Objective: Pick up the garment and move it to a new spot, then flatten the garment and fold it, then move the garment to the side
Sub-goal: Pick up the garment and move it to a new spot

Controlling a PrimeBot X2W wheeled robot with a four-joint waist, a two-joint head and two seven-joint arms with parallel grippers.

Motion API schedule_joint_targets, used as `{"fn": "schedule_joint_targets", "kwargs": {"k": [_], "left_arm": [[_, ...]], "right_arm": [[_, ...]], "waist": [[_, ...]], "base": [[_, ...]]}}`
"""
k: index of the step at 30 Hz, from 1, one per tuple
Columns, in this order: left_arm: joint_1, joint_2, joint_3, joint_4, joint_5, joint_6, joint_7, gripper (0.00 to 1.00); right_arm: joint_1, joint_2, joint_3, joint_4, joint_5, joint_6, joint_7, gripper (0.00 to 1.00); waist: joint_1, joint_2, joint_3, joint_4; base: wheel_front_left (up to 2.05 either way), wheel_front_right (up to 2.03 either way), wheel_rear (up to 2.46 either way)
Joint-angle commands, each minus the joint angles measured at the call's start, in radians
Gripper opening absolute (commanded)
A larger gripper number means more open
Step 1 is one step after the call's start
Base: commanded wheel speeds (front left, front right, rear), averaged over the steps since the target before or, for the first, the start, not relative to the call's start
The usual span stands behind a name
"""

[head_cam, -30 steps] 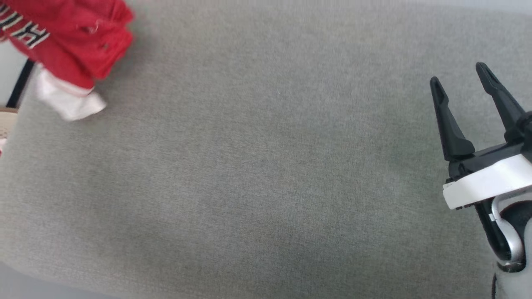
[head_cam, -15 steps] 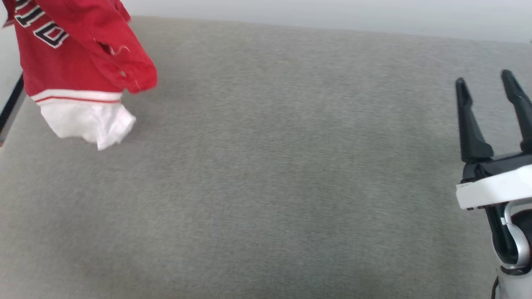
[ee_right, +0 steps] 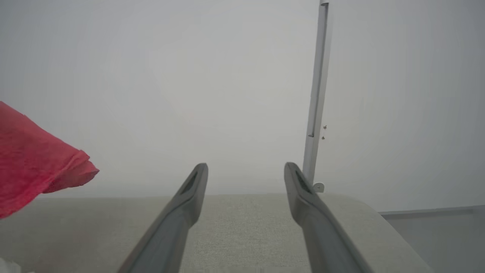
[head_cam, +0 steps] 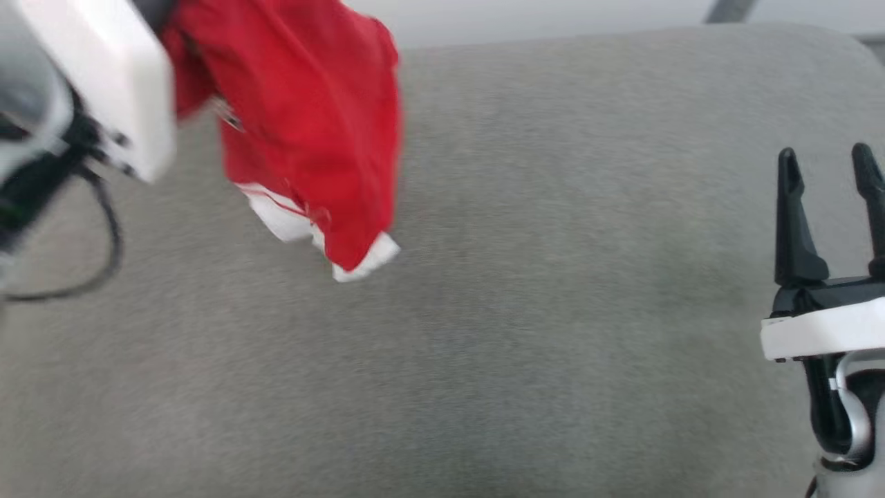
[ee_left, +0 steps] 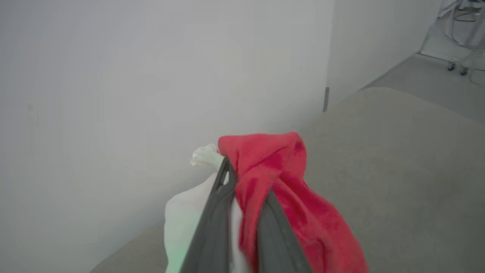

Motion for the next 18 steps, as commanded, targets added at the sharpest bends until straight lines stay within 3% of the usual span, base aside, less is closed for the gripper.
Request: {"fn": "schedule_joint_targets", "kwargs": {"k": [1,8,18], "left_arm": [[0.034,-0.019,-0.034,-0.044,-0.014,0.008,0.036,0.00],[0.128,-0.056,-0.152,-0.033,-0.022,-0.011,0.090,0.00],[0.248,-0.141,-0.322,0.280,-0.008,-0.104,0.056,0.00]], "right_arm": [[0.006,0.014,0.005,0.015,0.010,0.000,-0.016,1.00],[0.013,0.031,0.050,0.077,0.031,0.000,-0.054,1.00],[-0.014,0.042,0.101,0.188,0.047,0.000,-0.105,1.00]], "waist": [[0.0000,0.0000,0.021,-0.095],[0.0000,0.0000,0.046,-0.182],[0.0000,0.0000,0.058,-0.225]], "base": [[0.00,0.00,0.00],[0.00,0.00,0.00],[0.00,0.00,0.00]]}}
